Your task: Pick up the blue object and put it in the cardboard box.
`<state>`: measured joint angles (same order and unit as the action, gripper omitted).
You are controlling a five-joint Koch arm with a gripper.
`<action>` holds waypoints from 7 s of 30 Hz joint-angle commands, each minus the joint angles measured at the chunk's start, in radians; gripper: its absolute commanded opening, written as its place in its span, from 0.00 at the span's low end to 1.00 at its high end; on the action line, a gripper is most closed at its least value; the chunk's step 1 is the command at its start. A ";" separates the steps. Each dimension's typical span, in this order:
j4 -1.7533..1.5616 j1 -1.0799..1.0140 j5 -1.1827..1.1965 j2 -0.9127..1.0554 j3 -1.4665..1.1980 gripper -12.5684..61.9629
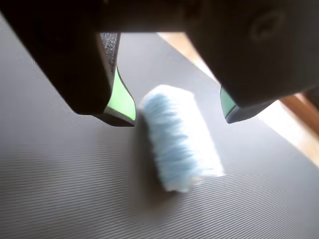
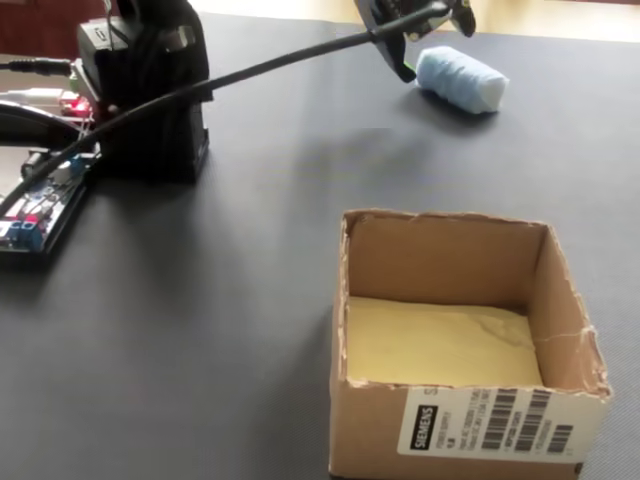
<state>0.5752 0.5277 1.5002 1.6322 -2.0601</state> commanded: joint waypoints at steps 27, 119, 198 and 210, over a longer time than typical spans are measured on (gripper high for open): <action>-0.187 0.035 0.083 -0.213 0.002 0.23; -0.601 -0.390 0.060 0.479 -0.376 0.16; -0.885 -0.704 0.288 0.703 -0.795 0.62; -0.793 -0.571 0.236 0.736 -0.974 0.62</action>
<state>-0.2071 -0.0476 1.7365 2.2795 -3.0557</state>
